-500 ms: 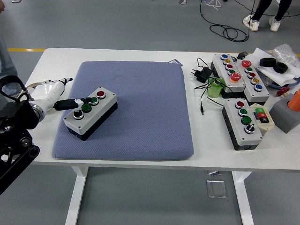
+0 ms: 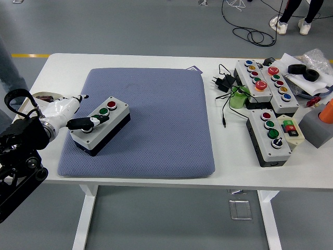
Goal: Pick up the button,place it on the desk,press the button,press the button
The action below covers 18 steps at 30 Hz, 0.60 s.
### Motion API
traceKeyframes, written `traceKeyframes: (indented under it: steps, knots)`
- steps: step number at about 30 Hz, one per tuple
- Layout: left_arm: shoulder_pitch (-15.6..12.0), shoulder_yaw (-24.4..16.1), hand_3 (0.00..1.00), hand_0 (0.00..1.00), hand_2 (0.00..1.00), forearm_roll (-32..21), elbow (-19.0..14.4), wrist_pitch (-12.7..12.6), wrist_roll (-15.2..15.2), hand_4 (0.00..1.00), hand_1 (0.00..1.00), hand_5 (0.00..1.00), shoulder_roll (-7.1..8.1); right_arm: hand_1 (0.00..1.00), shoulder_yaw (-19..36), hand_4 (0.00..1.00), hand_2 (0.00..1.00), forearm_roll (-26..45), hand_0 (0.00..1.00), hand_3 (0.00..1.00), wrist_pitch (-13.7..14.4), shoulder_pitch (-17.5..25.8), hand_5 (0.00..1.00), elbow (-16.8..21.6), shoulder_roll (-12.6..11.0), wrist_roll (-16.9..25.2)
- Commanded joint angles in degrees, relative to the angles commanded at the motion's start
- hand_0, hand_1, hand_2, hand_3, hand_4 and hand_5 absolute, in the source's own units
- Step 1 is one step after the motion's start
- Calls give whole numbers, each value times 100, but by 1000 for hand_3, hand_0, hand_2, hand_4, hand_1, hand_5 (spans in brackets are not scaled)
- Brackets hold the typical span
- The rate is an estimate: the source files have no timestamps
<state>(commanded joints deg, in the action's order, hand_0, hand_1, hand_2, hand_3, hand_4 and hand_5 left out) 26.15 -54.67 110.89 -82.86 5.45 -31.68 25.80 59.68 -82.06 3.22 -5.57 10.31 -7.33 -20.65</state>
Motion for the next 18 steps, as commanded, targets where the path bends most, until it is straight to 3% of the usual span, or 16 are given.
traceKeyframes:
  steps: [10,11,18]
  knots:
    - [48,165,998,930,998,126,168,-240,-155,998,998,998,-218,469,12,306,609,-17,639,565,3,-7,242,0,-13,2]
    - [60,194,998,887,998,162,185,-228,-177,998,998,998,-251,467,12,306,609,-15,639,564,5,-8,241,0,-12,2]
    - [68,375,998,881,998,293,216,-110,-226,998,998,998,-345,467,9,305,609,-1,638,564,16,-5,240,0,-14,2]
